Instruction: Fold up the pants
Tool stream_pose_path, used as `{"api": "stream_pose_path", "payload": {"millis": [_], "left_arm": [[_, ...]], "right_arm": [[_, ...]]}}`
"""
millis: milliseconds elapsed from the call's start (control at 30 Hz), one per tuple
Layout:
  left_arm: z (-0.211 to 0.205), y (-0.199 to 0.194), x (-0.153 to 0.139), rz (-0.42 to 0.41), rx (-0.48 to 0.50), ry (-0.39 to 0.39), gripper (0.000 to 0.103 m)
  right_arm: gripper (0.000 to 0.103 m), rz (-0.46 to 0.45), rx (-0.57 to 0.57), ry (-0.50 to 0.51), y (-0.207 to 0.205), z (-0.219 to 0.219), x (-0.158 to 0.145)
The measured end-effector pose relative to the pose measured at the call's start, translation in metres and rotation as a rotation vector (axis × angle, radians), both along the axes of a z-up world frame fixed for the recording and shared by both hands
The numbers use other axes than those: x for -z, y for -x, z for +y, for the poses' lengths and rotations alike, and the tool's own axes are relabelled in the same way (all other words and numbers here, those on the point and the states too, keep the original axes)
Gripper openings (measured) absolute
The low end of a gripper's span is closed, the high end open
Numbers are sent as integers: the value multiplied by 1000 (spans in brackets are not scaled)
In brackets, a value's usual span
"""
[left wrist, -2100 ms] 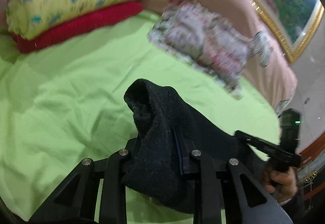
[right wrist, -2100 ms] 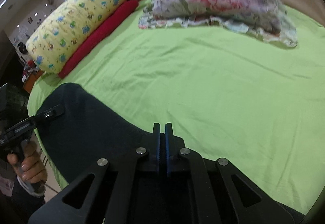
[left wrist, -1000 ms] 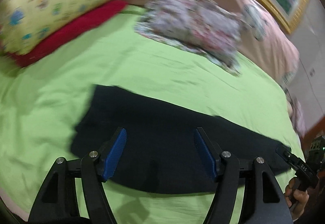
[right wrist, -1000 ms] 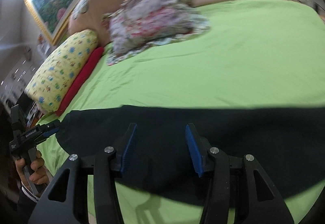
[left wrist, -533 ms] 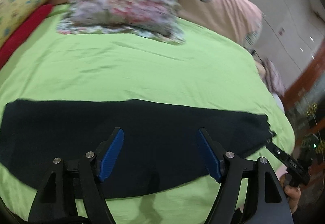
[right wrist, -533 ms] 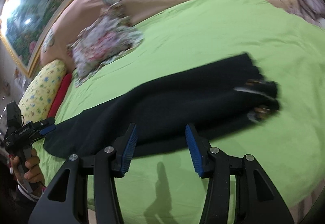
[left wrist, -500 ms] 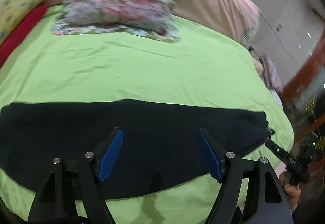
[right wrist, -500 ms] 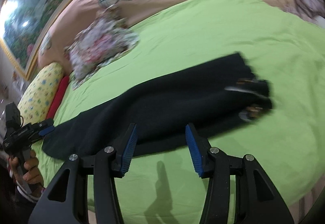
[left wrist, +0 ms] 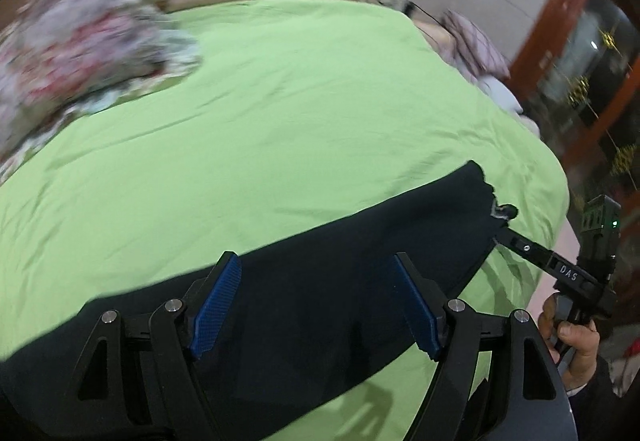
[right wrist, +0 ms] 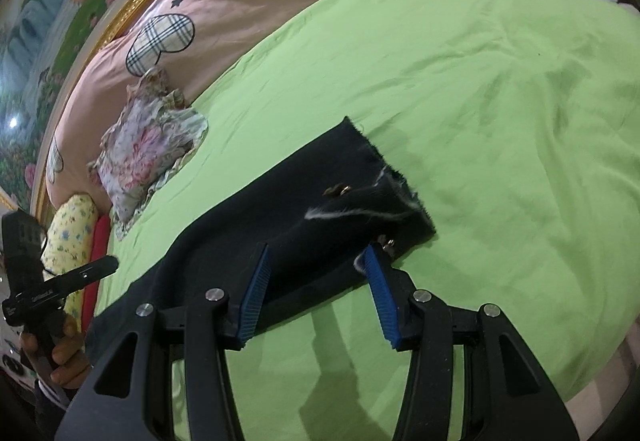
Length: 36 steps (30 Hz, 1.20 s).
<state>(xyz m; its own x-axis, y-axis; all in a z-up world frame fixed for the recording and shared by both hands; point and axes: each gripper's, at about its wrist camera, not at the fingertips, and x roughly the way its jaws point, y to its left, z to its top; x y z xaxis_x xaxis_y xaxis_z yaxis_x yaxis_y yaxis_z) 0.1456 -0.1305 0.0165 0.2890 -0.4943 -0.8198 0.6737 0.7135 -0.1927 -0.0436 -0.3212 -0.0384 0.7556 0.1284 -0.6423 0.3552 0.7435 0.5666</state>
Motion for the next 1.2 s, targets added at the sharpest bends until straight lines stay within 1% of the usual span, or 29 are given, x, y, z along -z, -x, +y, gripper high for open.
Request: {"api": "stream_pose_path", "payload": {"millis": [67, 200, 233, 267, 300, 333, 367, 400, 467, 533, 600, 667, 700, 767, 800, 867, 933, 967, 1100, 1200], "left_arm": [[-22, -6, 4, 17, 50, -16, 77], [-66, -15, 16, 32, 128, -70, 77], [-77, -17, 21, 36, 146, -83, 77], [-87, -18, 27, 47, 167, -92, 77], [-95, -19, 30, 56, 175, -104, 77], [-104, -19, 34, 67, 187, -114, 77], [-110, -19, 37, 75, 203, -115, 77], [-118, -18, 38, 78, 222, -118, 77], [-132, -16, 38, 65, 251, -133, 77], [-146, -15, 37, 57, 280, -141, 77], [-157, -15, 37, 67, 305, -144, 77], [-169, -14, 40, 91, 337, -151, 77], [-175, -13, 42, 97, 349, -159, 77], [-185, -10, 46, 106, 376, -168, 77], [-189, -7, 49, 111, 388, -174, 77], [-198, -2, 54, 129, 423, -177, 77], [-206, 2, 57, 143, 456, -177, 77], [-209, 4, 59, 147, 468, -180, 76], [-228, 7, 74, 165, 502, -207, 75], [-232, 1, 78, 204, 489, -173, 75]], "right_arm": [[50, -3, 5, -13, -1, -5, 2], [50, -13, 6, -5, -5, -8, 2], [48, -15, 7, 2, -6, -9, 2], [44, -14, 6, 14, -7, -9, 3], [30, -8, 4, 18, -7, -9, 4], [22, -6, 4, 11, -7, -11, 6], [17, -7, 6, 5, -5, -13, 8], [9, -7, 8, 2, -3, -15, 9], [6, -22, 7, 3, 2, -17, 7], [5, -36, 9, 19, 8, -19, 1], [5, -36, 13, 12, 12, -23, -1], [5, -16, 13, -23, 13, -28, 2], [5, -4, 9, -56, 14, -31, 7], [6, 12, -9, -91, 13, -32, 11], [7, 19, 0, -98, 14, -32, 12], [14, 34, 32, -99, 17, -33, 12], [29, 34, 55, -82, 21, -34, 10], [31, 31, 63, -82, 23, -34, 10], [32, 32, 72, -120, 25, -36, 19], [32, 4, 79, -141, 25, -34, 24]]}}
